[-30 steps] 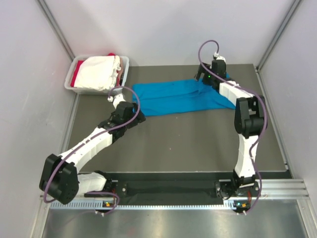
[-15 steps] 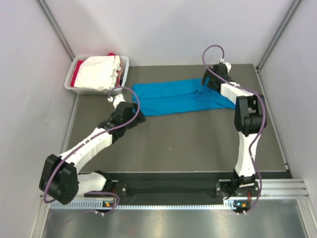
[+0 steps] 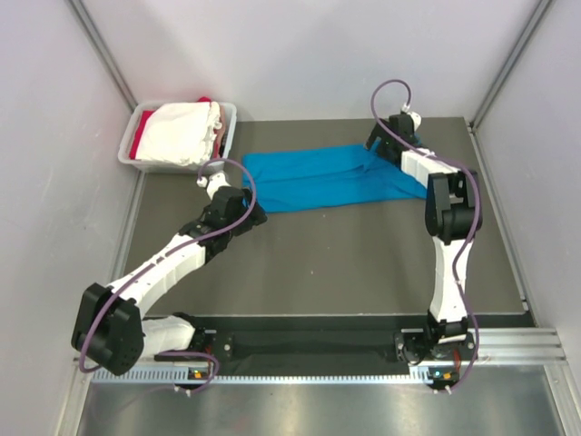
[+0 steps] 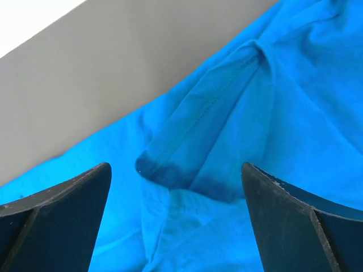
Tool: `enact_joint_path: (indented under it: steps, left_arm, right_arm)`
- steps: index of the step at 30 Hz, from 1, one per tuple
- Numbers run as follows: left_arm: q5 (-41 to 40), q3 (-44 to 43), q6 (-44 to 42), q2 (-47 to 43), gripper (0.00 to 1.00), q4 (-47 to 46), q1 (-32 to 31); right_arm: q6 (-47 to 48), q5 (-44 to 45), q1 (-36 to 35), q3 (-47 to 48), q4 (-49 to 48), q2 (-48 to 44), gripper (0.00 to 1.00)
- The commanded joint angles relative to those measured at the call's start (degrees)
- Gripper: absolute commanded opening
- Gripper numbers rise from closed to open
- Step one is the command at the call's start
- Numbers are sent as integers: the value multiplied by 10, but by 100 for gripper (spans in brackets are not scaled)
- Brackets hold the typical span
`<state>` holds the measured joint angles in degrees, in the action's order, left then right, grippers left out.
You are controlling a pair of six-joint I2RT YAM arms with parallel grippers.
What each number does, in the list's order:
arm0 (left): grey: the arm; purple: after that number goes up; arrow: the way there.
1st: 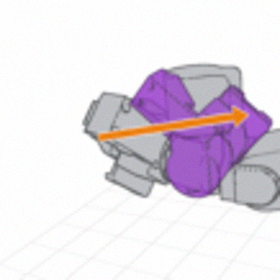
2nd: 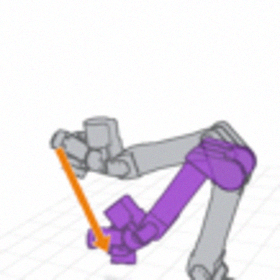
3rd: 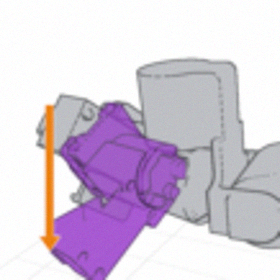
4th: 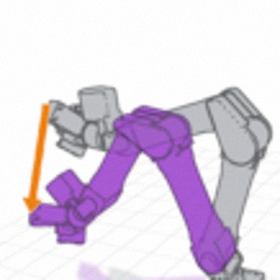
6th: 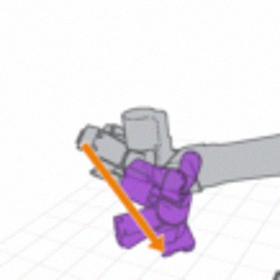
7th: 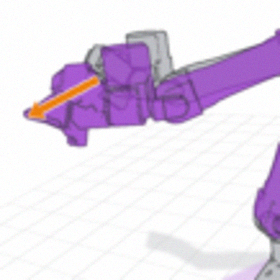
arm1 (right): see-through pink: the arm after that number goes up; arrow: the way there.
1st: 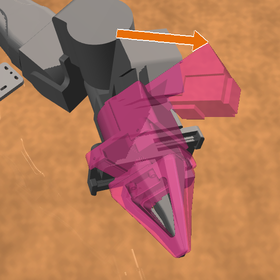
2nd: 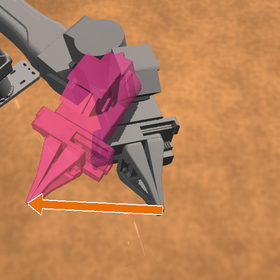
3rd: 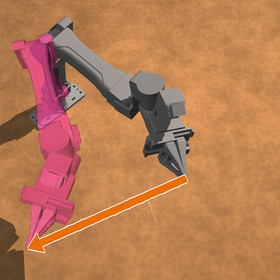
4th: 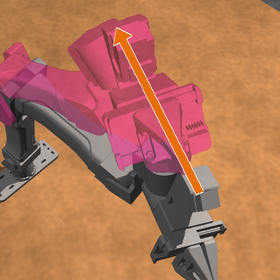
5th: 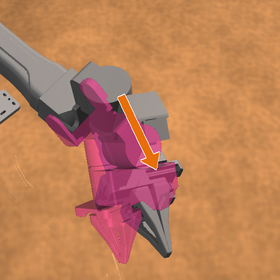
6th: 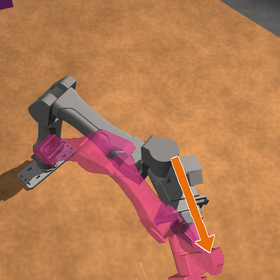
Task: Fold and stack the t-shirts
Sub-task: Fold the tshirt
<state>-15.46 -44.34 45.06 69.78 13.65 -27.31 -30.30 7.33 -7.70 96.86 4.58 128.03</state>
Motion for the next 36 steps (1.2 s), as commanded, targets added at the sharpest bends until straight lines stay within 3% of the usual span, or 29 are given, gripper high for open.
enact_joint_path:
  steps: [1,10,15,20,36]
  left_arm:
    - [-4,0,-3,0,87,-11,2]
    - [-3,0,-3,-4,87,-13,2]
    - [2,2,1,0,87,-17,2]
    - [3,7,2,-3,87,-22,2]
    - [-3,5,0,-5,87,-13,2]
  right_arm:
    - [-16,-18,1,43,-19,32,96]
    - [10,-18,1,26,-35,-11,100]
    - [45,34,2,38,-5,-36,100]
    - [81,71,1,79,52,-13,100]
    - [68,48,3,101,63,47,100]
